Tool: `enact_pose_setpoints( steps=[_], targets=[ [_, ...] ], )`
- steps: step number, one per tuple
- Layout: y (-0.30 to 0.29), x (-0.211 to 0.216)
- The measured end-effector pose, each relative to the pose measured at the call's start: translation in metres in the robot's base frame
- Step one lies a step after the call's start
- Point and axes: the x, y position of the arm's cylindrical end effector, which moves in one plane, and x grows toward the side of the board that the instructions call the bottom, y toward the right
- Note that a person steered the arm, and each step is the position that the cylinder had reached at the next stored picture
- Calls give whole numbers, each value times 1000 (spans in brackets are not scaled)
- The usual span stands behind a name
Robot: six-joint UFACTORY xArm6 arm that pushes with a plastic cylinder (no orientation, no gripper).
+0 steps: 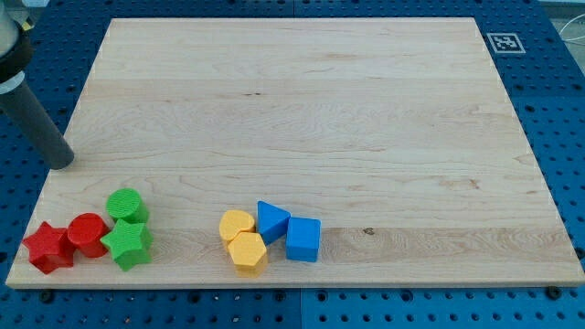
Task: Point your arm at green circle
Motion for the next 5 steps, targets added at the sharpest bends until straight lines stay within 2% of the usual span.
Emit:
enact_pose_setpoints(
  steps=[1, 2, 3, 4, 5],
  targets=[
    [18, -9],
    [87, -19],
    [130, -17],
    [130, -15],
    [130, 38]
  ],
)
